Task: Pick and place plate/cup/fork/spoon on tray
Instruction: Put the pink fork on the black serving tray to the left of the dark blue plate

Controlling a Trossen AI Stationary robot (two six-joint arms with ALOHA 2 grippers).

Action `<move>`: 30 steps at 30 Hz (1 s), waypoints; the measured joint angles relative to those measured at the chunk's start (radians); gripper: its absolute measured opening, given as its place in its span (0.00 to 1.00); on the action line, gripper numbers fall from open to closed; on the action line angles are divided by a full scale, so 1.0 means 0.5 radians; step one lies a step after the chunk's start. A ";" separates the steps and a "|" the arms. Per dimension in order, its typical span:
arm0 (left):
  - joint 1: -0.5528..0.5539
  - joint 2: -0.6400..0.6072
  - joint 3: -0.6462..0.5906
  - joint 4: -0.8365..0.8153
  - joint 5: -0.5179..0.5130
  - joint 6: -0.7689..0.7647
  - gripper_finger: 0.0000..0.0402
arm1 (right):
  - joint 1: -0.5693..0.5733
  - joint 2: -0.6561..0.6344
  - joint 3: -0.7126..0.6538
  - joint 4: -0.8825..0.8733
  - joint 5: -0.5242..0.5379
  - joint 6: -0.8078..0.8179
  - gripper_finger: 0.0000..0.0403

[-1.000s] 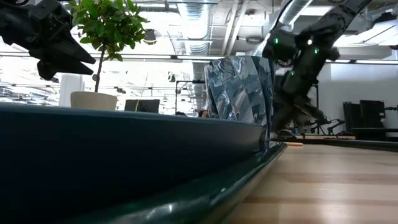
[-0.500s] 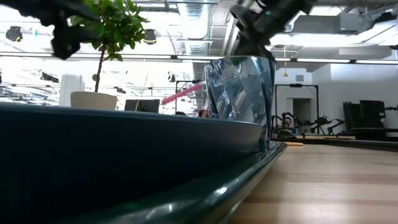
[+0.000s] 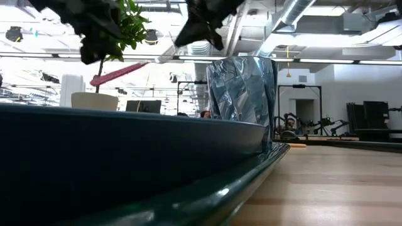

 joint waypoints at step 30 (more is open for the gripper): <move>0.034 0.354 -0.001 0.364 0.294 0.421 0.33 | 0.082 0.362 0.297 0.160 -0.149 -0.049 0.01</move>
